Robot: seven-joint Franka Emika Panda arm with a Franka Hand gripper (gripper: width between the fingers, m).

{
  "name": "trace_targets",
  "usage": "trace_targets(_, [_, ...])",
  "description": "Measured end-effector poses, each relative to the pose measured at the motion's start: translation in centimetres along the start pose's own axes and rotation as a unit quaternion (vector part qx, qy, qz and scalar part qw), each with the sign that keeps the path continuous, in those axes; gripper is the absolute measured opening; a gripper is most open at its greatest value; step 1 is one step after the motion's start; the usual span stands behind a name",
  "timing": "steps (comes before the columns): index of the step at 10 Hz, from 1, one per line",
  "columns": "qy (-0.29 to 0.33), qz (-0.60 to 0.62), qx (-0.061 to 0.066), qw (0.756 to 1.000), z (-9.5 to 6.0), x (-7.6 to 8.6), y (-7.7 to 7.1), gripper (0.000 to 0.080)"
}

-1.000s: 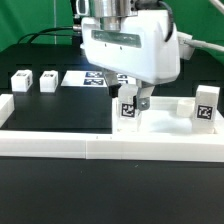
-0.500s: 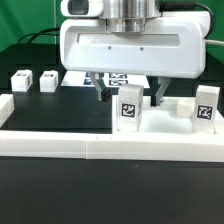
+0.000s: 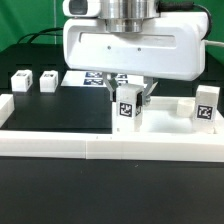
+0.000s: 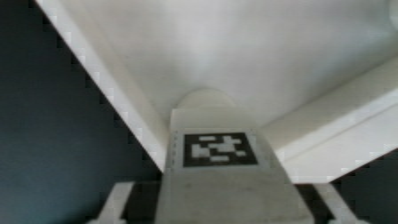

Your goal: Assemble square table

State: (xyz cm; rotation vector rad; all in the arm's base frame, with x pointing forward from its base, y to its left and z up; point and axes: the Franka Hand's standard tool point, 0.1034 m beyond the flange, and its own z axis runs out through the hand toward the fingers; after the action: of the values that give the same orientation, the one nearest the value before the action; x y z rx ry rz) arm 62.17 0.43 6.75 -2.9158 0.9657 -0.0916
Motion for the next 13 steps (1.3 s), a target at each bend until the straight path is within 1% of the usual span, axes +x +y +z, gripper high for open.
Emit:
trace_targets(1, [0.0, 0.072, 0.0, 0.997, -0.05, 0.09, 0.01, 0.0288])
trace_targets(2, [-0.006, 0.152, -0.003, 0.988, -0.08, 0.27, 0.06, 0.0288])
trace_targets(3, [-0.01, 0.201, -0.004, 0.979, -0.05, 0.43, 0.2, 0.0288])
trace_targets(4, [-0.017, 0.28, -0.002, 0.96, -0.13, 0.5, 0.3, 0.0288])
trace_targets(5, [-0.027, 0.346, -0.007, 0.938, -0.27, 0.46, 0.05, 0.0288])
trace_targets(6, [-0.035, 0.416, -0.013, 0.909, -0.23, 0.33, -0.27, 0.0288])
trace_targets(7, [-0.036, 0.483, -0.014, 0.875, 0.01, 0.29, -0.34, 0.0288])
trace_targets(8, [-0.035, 0.512, -0.012, 0.858, 0.02, 0.3, -0.36, 0.0288])
trace_targets(9, [-0.033, 0.547, -0.014, 0.836, 0.01, 0.28, -0.39, 0.0288])
trace_targets(11, [-0.028, 0.594, -0.016, 0.804, -0.01, 0.31, -0.41, 0.0289])
trace_targets(12, [-0.026, 0.612, -0.017, 0.79, -0.01, 0.32, -0.39, 0.0289])
trace_targets(13, [-0.025, 0.62, -0.017, 0.784, -0.01, 0.31, -0.35, 0.0291])
